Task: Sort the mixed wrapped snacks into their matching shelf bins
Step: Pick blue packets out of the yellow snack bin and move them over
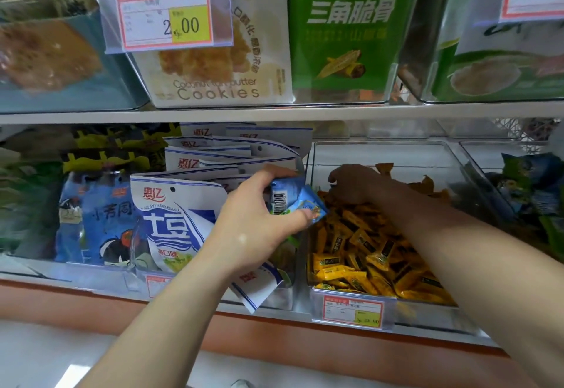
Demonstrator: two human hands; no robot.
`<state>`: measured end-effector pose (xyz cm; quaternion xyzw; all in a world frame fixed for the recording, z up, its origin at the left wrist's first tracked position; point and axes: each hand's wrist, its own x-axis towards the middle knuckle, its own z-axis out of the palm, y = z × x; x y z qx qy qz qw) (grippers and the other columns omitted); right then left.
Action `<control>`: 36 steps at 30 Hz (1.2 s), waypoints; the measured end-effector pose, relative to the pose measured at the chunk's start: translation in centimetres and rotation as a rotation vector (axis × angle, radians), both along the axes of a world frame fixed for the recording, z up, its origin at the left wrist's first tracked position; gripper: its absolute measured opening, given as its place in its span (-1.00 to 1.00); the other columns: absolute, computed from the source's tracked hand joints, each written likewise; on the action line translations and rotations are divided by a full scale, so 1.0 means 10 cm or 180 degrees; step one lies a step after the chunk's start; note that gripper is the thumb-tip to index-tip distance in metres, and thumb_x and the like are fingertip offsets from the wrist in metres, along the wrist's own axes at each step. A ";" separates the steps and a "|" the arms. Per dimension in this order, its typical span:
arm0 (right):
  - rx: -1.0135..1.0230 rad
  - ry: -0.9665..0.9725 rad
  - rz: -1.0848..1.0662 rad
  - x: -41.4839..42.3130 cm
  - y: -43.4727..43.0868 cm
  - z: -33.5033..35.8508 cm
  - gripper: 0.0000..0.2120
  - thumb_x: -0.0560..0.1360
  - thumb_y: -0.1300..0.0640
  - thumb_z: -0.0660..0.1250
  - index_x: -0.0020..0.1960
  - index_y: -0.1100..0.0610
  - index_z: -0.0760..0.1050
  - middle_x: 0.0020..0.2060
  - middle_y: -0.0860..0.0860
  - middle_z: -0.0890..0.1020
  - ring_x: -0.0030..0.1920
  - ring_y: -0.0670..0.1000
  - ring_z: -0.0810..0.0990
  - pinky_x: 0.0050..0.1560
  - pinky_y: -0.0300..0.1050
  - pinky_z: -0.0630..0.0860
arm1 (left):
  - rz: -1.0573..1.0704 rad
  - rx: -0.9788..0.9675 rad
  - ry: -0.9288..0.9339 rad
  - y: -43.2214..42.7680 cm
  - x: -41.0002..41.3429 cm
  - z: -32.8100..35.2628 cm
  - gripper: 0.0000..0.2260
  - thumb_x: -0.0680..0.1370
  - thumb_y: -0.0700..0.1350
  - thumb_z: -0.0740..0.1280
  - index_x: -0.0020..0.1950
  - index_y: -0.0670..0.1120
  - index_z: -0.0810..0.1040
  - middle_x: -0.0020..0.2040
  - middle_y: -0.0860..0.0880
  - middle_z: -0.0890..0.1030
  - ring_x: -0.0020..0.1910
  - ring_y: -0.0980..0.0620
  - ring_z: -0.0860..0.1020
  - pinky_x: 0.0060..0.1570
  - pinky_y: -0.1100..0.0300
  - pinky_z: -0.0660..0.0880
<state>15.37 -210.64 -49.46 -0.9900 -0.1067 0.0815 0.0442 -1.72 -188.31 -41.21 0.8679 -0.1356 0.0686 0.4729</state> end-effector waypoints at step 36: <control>0.3290 -0.0137 -0.0129 -1.31 -0.41 0.81 -0.83 0.48 0.06 0.46 0.02 -0.08 0.53 -0.08 -0.05 0.64 -0.20 -0.14 0.67 -0.27 -0.38 0.49 | -0.0194 -0.0278 -0.0038 -0.15 -0.05 0.02 -0.63 0.41 0.02 0.55 0.15 0.22 0.52 -0.04 0.14 0.66 -0.05 0.22 0.64 -0.12 0.25 0.61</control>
